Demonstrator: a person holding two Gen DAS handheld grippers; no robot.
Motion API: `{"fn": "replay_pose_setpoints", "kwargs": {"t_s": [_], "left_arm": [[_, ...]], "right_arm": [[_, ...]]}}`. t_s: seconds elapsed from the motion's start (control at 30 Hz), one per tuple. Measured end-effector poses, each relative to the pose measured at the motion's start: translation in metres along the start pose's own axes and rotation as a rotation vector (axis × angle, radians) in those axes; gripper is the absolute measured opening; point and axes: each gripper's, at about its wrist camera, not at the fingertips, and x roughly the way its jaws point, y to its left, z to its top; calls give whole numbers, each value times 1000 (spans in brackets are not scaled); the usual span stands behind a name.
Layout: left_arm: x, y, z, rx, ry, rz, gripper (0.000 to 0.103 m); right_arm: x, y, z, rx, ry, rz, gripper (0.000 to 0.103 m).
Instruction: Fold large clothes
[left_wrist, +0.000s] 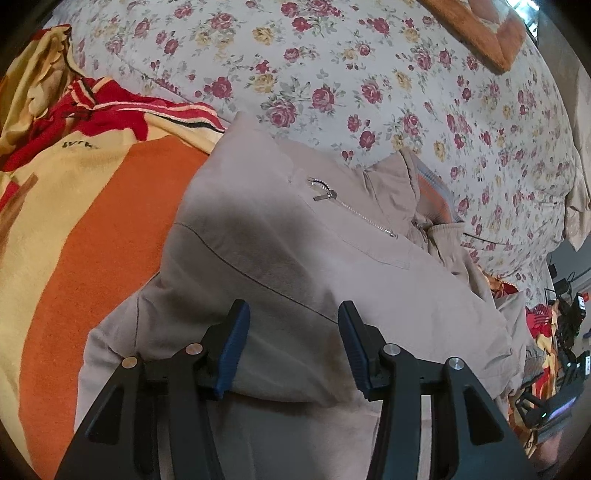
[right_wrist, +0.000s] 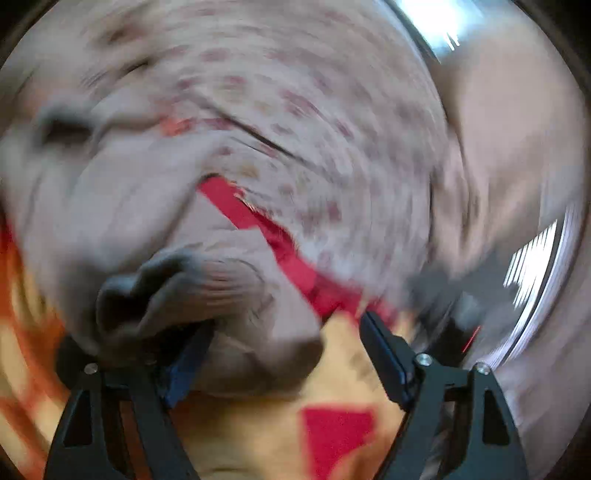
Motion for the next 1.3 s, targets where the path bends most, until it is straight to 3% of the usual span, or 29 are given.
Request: {"fn": "replay_pose_setpoints", "kwargs": {"t_s": [0.1,0.2,0.23,0.33,0.43,0.53,0.6,0.63,0.73,0.87,1.07,1.13,1.3], "left_arm": [[1,-2,0,9,1,5,40],[1,-2,0,11,0,5,40],[1,-2,0,11,0,5,40],[2,-3,0,17,-1,10,41],[1,-3,0,18,-1,10,41],[1,-1,0,12,1,3,41],[1,-1,0,7,2,-2,41],[1,0,0,5,2,-4,41],[0,0,-1,4,1,-6,41],[-3,0,-2,6,-7,-6,41],[-19,-3,-4,26,-47,-35,41],[-29,-4,-4,43,-75,-55,41],[-57,-8,-1,114,-146,-44,41]], "right_arm": [[4,10,0,-182,-26,67,91],[16,1,3,-197,-24,212,77],[20,-3,5,-179,-11,256,68],[33,-11,5,-77,66,431,28],[40,-41,-3,175,87,572,21],[46,-101,-37,633,47,715,18],[49,-137,-69,946,2,756,18],[49,-158,-93,1147,-30,756,18],[46,-190,-136,1502,-73,733,18],[42,-187,-147,1726,-37,713,18],[5,-129,-121,1803,-89,606,16],[-5,-108,-104,1755,-50,557,16],[-4,-100,-65,1624,-13,519,16]]}}
